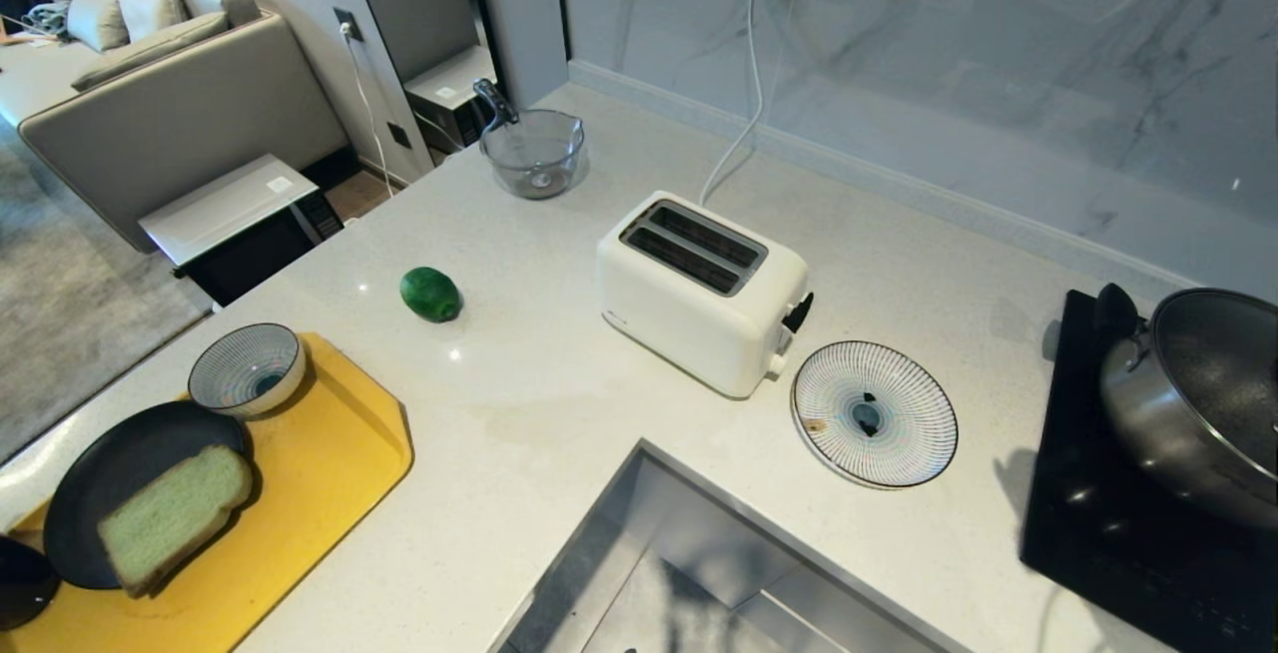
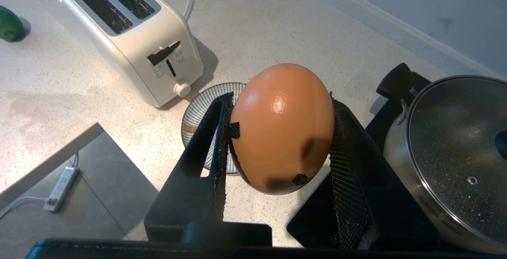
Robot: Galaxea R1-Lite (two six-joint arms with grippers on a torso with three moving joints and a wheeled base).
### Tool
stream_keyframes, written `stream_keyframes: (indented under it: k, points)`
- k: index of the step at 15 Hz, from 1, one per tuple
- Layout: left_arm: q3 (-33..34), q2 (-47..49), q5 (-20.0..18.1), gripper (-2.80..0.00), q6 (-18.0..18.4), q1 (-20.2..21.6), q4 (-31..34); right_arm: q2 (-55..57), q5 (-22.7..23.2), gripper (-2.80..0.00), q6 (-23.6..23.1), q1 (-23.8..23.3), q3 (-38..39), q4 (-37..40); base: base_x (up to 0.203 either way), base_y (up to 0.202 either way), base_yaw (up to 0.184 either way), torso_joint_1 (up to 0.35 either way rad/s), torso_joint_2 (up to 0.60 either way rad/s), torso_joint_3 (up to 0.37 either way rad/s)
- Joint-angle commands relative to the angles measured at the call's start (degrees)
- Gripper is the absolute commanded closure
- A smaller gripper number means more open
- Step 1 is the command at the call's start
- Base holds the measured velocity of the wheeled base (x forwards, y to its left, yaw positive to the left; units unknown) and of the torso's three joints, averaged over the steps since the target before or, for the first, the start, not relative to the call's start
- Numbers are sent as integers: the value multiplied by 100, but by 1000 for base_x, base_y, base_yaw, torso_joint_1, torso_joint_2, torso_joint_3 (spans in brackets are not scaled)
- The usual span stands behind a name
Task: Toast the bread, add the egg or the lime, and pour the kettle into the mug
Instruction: Put the egg in the bowl
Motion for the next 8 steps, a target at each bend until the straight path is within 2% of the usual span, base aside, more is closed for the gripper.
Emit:
stream_keyframes:
  k: [1, 8]
  points:
    - [97, -13, 2, 0, -2, 1, 1, -161, 17, 0, -2, 0, 3, 1, 0, 0, 0, 0, 0, 0]
    - [97, -13, 2, 0, -2, 1, 1, -161, 0, 0, 6, 0, 38, 1, 0, 0, 0, 0, 0, 0]
